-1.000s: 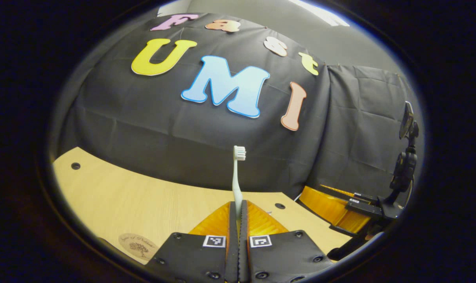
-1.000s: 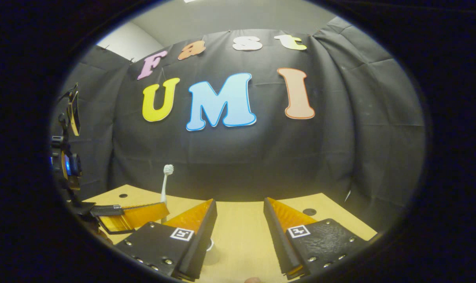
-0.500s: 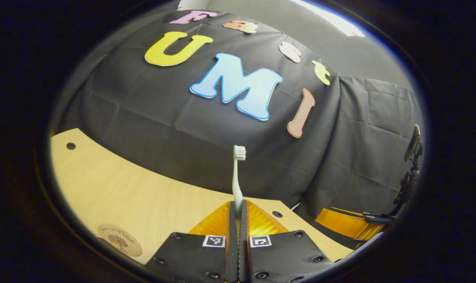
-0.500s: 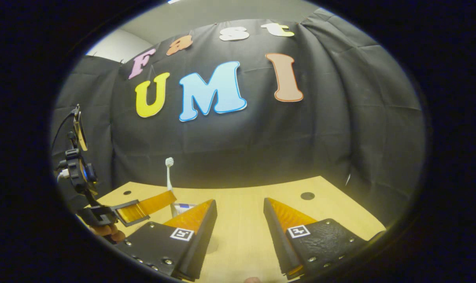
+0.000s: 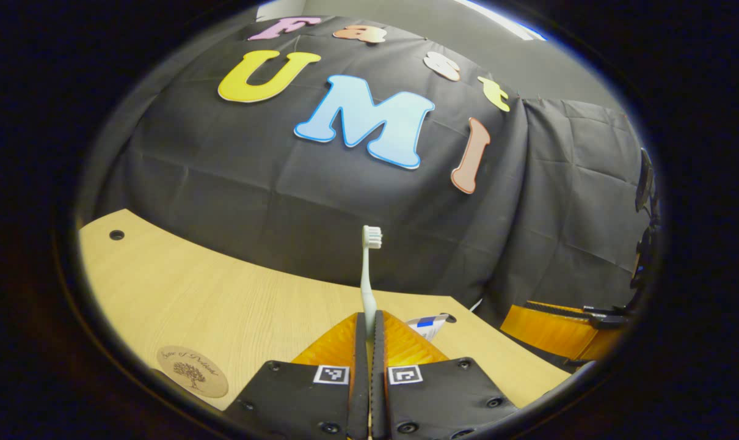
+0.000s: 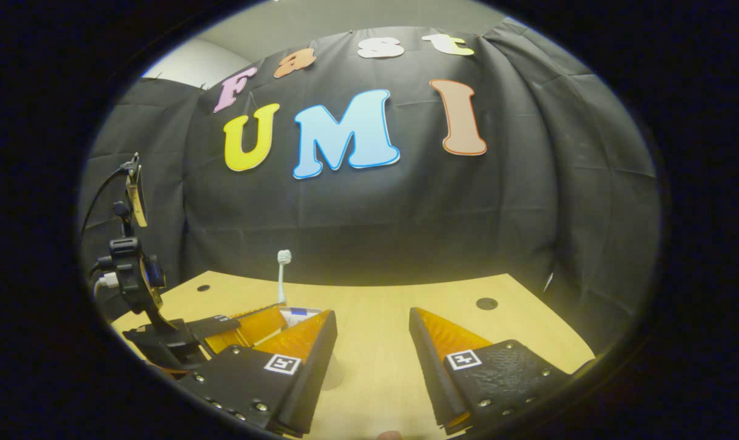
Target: Put the toothbrush and toothpaste on the desktop into the cup, then pick up the cup and place it on the coaster on the desktop.
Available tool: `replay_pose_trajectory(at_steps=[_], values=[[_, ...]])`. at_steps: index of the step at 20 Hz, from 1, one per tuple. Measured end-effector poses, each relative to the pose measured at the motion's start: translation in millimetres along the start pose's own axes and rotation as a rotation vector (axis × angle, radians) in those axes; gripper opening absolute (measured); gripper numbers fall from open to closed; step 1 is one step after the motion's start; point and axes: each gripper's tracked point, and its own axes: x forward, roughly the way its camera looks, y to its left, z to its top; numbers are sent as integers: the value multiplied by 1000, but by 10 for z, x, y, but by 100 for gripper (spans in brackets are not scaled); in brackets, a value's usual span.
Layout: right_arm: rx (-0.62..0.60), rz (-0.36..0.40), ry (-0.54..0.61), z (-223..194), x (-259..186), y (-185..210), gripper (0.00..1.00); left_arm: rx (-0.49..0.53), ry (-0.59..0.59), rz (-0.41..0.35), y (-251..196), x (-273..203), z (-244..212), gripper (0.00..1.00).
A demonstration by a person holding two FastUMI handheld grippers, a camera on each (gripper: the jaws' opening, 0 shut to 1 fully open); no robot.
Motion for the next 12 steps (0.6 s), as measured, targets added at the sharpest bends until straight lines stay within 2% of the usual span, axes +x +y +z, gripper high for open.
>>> replay_pose_trajectory(at_steps=[2, 3, 4, 5, 6, 8, 9, 10, 11, 12], values=[[-8, 8, 3, 0, -8, 36, 71, 1, 4, -5, -40, -62, -15, 10], [-9, 9, 6, -8, -5, 46, 71, 10, 5, 4, -43, -86, -12, 7], [-8, 12, 8, 4, -23, 58, 72, 23, 13, 15, -38, -101, -17, 22], [-6, 14, 10, -5, -35, 73, 71, 32, 19, 17, -41, -128, -25, 19], [-2, 17, 11, 11, -50, 86, 71, 38, 21, 22, -52, -156, -26, 24], [3, 16, 14, 25, -77, 105, 71, 44, 36, 19, -74, -203, -41, 24], [5, 15, 17, 18, -85, 119, 71, 46, 44, 17, -85, -231, -44, 51], [6, 17, 20, 33, -110, 136, 71, 48, 57, 8, -110, -256, -58, 39], [5, 19, 22, 36, -122, 153, 71, 49, 65, 4, -141, -310, -64, 59], [1, 19, 24, 46, -134, 174, 71, 53, 61, 12, -126, -350, -9, 70]])
